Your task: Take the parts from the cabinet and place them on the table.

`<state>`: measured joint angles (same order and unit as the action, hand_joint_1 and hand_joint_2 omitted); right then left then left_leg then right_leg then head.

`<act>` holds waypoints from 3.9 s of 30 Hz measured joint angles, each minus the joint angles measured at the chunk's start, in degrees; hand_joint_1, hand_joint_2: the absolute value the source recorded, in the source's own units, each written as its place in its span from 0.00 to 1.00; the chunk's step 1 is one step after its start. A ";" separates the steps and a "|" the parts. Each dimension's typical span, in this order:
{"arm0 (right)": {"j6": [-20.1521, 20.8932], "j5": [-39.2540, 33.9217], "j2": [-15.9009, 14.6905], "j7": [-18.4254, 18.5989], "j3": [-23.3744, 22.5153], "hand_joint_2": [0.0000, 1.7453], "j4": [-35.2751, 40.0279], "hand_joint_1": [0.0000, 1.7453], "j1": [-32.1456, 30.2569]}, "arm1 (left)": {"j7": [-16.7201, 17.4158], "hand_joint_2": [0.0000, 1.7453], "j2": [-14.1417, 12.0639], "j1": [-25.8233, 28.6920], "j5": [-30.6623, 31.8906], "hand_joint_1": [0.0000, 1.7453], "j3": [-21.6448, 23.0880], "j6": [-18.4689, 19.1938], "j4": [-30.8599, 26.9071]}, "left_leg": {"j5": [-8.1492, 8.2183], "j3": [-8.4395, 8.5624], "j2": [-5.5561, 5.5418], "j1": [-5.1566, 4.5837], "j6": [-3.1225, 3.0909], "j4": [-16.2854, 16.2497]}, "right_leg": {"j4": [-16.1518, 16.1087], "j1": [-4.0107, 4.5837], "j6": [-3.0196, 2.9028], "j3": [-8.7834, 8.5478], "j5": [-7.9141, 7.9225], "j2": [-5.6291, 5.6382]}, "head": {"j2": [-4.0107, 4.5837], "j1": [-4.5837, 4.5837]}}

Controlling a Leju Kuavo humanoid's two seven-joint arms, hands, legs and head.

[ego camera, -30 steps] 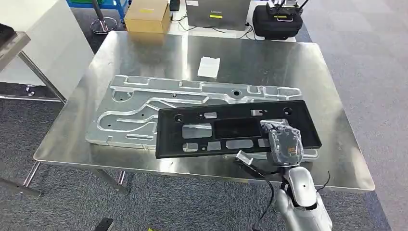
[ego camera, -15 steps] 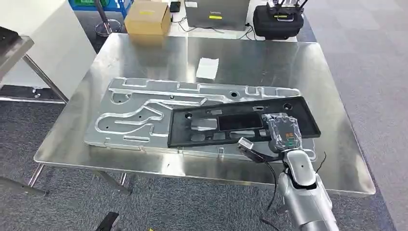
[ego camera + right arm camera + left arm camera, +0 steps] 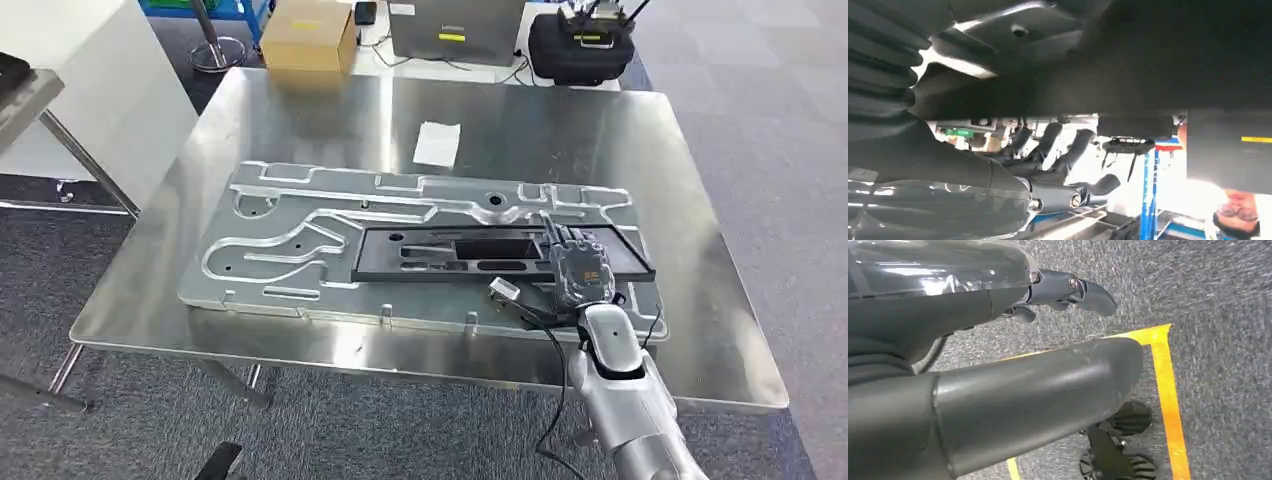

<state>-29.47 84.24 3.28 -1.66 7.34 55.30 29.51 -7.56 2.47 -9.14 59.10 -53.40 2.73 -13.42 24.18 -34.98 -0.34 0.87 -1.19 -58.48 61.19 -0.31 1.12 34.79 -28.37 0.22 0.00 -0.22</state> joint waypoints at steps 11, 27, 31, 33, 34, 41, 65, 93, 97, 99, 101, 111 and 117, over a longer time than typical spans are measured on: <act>-0.57 -1.59 -1.75 -0.96 -3.26 0.00 -3.17 0.00 0.37 | -0.02 0.00 -0.68 2.32 -0.24 0.00 -1.62 0.81 0.00 | 0.51 0.32 -0.11 -0.52 0.69 -0.17 | -2.68 0.26 -0.71 -0.02 2.89 -0.03 | 0.00 0.04; 10.82 -13.25 0.22 -3.08 1.32 0.00 25.22 0.00 -5.14 | -1.05 0.00 -1.11 2.59 0.13 0.00 -3.39 1.35 0.00 | 1.76 0.42 -0.08 -0.11 1.72 -1.48 | -1.72 0.06 -0.98 -0.32 1.96 0.14 | 0.00 -0.40; 12.89 -17.44 -0.09 -2.89 4.02 0.00 35.79 0.00 -6.19 | -1.59 0.00 -1.09 2.69 -0.17 0.00 -4.11 1.42 0.00 | 1.29 0.61 -0.04 0.07 0.08 -0.75 | 0.76 -0.27 0.10 0.67 -0.32 0.04 | 0.00 -0.16; 14.54 -18.75 -0.66 -2.38 5.07 0.00 40.40 0.00 -6.36 | -1.81 0.00 -1.09 2.83 -0.44 0.00 -4.46 1.42 0.00 | 1.35 0.55 0.02 0.00 -0.16 -0.76 | 9.55 -0.37 0.48 4.81 -4.85 0.04 | 0.00 -0.07; 15.15 -19.19 -1.13 -1.99 5.40 0.00 42.39 0.00 -6.69 | -1.90 0.00 -1.09 2.91 -0.74 0.00 -4.74 1.42 0.00 | 1.38 0.55 0.01 -0.05 -0.20 -0.76 | 13.69 -0.37 0.57 6.87 -6.29 0.04 | 0.00 -0.05; 15.59 -22.32 -3.48 -1.73 5.86 0.00 50.91 0.00 -7.11 | -2.36 0.00 -0.79 3.28 -0.92 0.00 -5.68 1.51 0.04 | 1.67 0.80 -0.21 -0.61 0.19 -0.84 | -2.30 0.78 -1.81 -0.16 2.42 -0.29 | 0.00 -0.11; 10.62 -73.30 1.70 -31.67 3.62 0.00 73.95 0.00 -46.66 | -2.84 0.00 0.55 5.20 -7.93 0.00 -12.32 0.22 0.13 | 1.07 0.73 -0.05 0.34 -0.06 -0.33 | 13.60 -0.10 0.54 4.83 -8.50 -0.28 | 0.00 0.19; 31.04 -73.37 16.44 -38.21 -21.40 0.00 65.62 0.00 -57.32 | -3.26 0.00 2.03 4.77 -8.11 0.00 -18.16 -0.46 0.13 | 3.87 6.09 0.77 -0.17 -0.73 1.41 | 2.50 -0.15 0.29 4.15 -0.74 -0.19 | 0.00 0.24; 31.63 -72.39 16.41 -38.16 -21.88 0.00 64.33 0.00 -57.07 | -2.91 0.00 2.03 4.85 -8.11 0.00 -18.29 -0.46 0.13 | 1.11 2.31 1.01 -0.26 -0.44 1.14 | 14.23 -0.47 0.90 4.83 -5.80 -0.21 | 0.00 0.44; 31.98 -71.71 16.44 -38.14 -21.99 0.00 63.39 0.00 -56.51 | -2.91 0.00 2.03 4.80 -8.06 0.00 -18.34 -0.31 0.13 | -0.13 0.34 1.08 -0.26 -0.08 0.65 | 9.66 -0.46 0.63 -0.21 -1.18 -0.21 | 0.00 0.46; 32.78 -70.97 16.41 -37.99 -21.99 0.00 62.69 0.00 -55.51 | -3.01 0.00 2.03 4.64 -8.02 0.00 -18.36 -0.11 0.13 | -1.20 -0.95 1.06 -0.31 0.47 0.19 | -1.00 -0.29 -0.21 -8.26 -2.28 -0.15 | 0.00 0.41; 34.45 -68.41 16.79 -36.26 -21.99 0.00 59.06 0.00 -51.76 | -3.43 0.00 1.62 4.49 -7.26 0.00 -18.47 0.59 0.13 | 10.61 -4.95 0.67 0.07 2.96 -14.92 | -5.39 0.34 -2.86 -4.30 1.74 -0.97 | 0.00 -0.24; 35.19 -67.60 16.87 -36.00 -22.03 0.00 57.66 0.00 -50.16 | -4.02 0.00 1.29 3.82 -6.60 0.00 -18.36 0.92 0.13 | 7.23 10.24 0.63 -0.44 1.98 0.80 | -2.44 0.79 -1.80 1.67 4.77 -1.00 | 0.00 -0.37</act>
<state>5.73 16.63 20.15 -37.66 -14.69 112.96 -20.65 -11.58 3.76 -5.32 52.50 -71.76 3.65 -13.29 31.41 -24.74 0.29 0.44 0.79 -57.68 58.75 0.47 -0.69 36.45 -23.60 -0.78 0.00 -0.59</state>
